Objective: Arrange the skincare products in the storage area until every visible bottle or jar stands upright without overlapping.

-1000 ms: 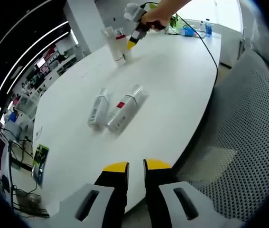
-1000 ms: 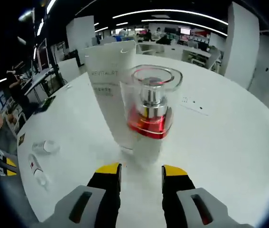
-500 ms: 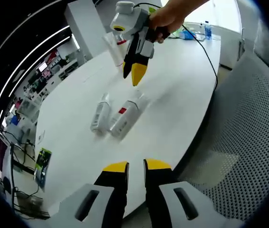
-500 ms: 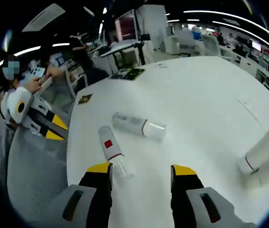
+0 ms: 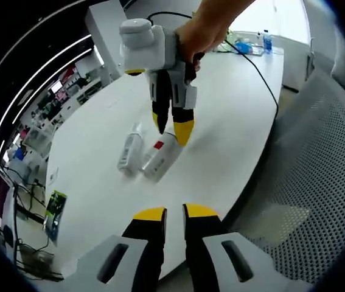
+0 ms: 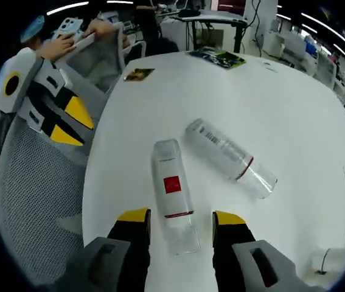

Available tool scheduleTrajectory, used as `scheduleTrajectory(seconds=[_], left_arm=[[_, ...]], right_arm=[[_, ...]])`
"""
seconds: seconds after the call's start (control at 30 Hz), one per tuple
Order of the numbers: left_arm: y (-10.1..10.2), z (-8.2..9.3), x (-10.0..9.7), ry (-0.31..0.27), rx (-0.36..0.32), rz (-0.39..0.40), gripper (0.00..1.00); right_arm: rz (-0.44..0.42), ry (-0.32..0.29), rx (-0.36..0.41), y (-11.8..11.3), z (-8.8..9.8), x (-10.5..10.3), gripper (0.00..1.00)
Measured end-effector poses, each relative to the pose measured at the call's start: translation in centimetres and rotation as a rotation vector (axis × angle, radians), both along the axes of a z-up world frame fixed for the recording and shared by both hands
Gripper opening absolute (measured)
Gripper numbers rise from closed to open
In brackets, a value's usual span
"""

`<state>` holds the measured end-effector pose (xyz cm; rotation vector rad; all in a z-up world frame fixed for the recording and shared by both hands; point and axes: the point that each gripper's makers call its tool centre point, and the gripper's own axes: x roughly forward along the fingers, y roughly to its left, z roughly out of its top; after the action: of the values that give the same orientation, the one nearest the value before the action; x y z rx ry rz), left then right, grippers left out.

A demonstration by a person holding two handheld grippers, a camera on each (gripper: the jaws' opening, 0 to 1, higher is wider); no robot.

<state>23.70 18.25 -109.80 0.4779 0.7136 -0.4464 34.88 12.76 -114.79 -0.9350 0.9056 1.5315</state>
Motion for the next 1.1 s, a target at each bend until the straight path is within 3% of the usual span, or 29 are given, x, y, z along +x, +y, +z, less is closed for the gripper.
scheduleTrajectory(seconds=[0.1, 0.17, 0.23, 0.33, 0.43, 0.53, 0.6, 0.73, 0.93, 1.1], left_arm=[[0.0, 0.0, 0.0, -0.001, -0.002, -0.001, 0.06], [0.1, 0.1, 0.1, -0.009, -0.009, 0.007, 0.07], [0.0, 0.1, 0.0, -0.005, -0.013, 0.008, 0.07], [-0.2, 0.0, 0.0, -0.009, -0.018, -0.002, 0.07], [-0.4, 0.4, 0.1, -0.033, -0.043, 0.002, 0.14], [-0.6, 0.8, 0.3, -0.064, -0.066, -0.007, 0.21], [-0.7, 0.9, 0.4, -0.066, -0.072, 0.0, 0.24], [-0.9, 1.2, 0.5, -0.081, -0.079, -0.012, 0.27], [-1.6, 1.6, 0.5, -0.091, -0.123, -0.022, 0.33], [-2.6, 1.6, 0.0, -0.063, -0.176, -0.04, 0.31]], right_arm=[[0.04, -0.037, -0.023, -0.2, -0.5, 0.2, 0.23], [0.034, -0.024, -0.021, -0.2, -0.7, -0.1, 0.21], [0.053, -0.065, -0.018, 0.0, -0.7, 0.2, 0.17], [0.043, -0.074, -0.009, 0.4, -0.7, 0.3, 0.14], [0.033, -0.096, -0.017, 0.3, -0.5, 0.0, 0.12], [0.042, -0.104, 0.042, 0.5, 0.5, -0.9, 0.11], [0.086, -0.13, 0.042, 0.3, 0.9, -1.3, 0.11], [0.336, -0.265, 0.038, -0.3, 2.4, -3.6, 0.11], [0.543, -0.33, 0.018, -1.2, 3.2, -7.5, 0.11], [0.596, -0.345, 0.066, -0.3, 4.9, -10.3, 0.11]])
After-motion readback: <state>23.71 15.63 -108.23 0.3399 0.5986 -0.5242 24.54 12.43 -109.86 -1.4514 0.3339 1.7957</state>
